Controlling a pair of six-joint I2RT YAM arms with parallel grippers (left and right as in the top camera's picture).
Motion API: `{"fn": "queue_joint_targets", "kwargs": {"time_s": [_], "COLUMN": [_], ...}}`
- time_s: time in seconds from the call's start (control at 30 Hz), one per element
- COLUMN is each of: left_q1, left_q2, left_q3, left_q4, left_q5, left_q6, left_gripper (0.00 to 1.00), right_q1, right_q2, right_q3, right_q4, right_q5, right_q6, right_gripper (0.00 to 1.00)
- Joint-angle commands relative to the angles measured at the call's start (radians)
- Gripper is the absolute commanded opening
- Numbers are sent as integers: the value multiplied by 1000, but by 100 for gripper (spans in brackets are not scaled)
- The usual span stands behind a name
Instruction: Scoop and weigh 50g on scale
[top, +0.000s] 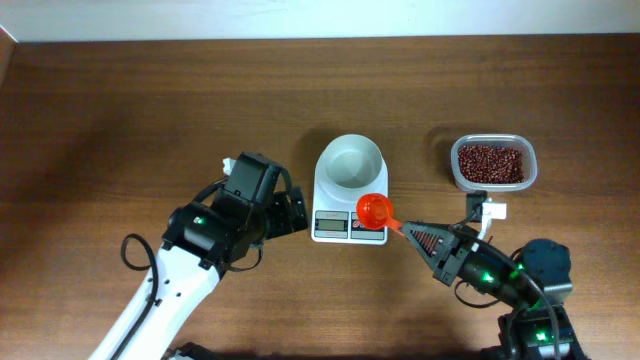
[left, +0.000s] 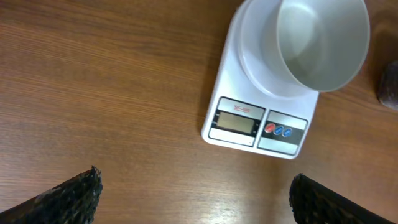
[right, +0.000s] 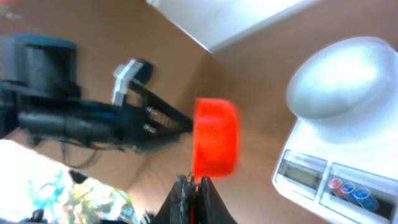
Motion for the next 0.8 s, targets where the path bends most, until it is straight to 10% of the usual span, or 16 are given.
{"fn": "queue_joint_targets", "kwargs": {"time_s": [0.0,0.2,0.47,0.53,0.63,0.77], "left_q1": [0,0,0,0,0,-34], "left_q2": [0,0,0,0,0,0], "left_q3": [-7,-7,-7,-7,-7,-10], "left_q4": [-1,10,19,34,36,47], "left_q5": [-37,-37,-36,-30,-27,-2], "left_q6": [-8,-8,-8,-8,-8,-8], "left_gripper": [99,99,99,75,9,0], "right_q1": [-58,-84,-84,-84,-84,-84], "right_q2": [-22,-22,-22,-22,-22,-22], "right_q3": [122,481,517,517,517,517], "right_q4": [-188,-850,-961,-962,-962,-962], "right_q5": [7,409,414,414,415,415], "right_q6": [-176,-425,-421,-421,-422,-421], "right_gripper": [4,4,4,4,4,4]}}
